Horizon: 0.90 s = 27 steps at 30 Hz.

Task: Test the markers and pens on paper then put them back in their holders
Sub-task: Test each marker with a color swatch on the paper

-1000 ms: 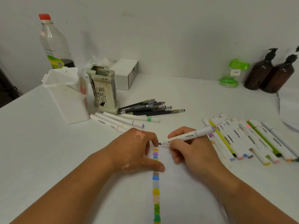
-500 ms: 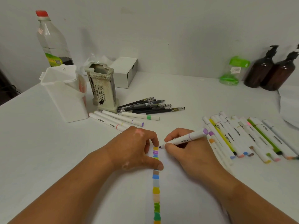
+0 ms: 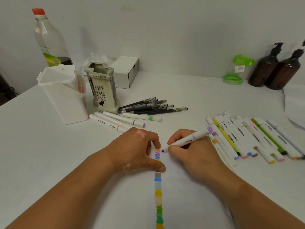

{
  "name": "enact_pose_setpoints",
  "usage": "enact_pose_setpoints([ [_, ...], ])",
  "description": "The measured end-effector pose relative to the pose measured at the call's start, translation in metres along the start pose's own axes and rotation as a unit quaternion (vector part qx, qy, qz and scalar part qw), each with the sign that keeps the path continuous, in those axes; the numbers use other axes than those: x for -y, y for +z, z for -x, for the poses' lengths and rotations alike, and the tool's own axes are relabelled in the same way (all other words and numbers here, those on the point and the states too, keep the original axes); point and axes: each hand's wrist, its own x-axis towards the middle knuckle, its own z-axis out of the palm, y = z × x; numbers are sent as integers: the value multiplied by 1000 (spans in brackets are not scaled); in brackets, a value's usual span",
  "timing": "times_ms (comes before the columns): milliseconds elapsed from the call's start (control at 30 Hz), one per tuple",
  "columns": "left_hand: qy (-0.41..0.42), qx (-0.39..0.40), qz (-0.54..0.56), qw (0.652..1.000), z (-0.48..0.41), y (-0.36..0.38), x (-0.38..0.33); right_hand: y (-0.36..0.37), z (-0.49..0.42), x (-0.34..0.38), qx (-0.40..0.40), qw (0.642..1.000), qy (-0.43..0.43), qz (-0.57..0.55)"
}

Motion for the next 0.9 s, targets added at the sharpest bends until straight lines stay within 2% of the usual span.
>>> enact_pose_setpoints([
  [767,-10,6,7,1000,0,0,-1,-1,0,-3,-28,999,3,30],
  [900,-6,5,5,1000,0,-1,-1,-1,0,-3,-14,1000,-1,25],
])
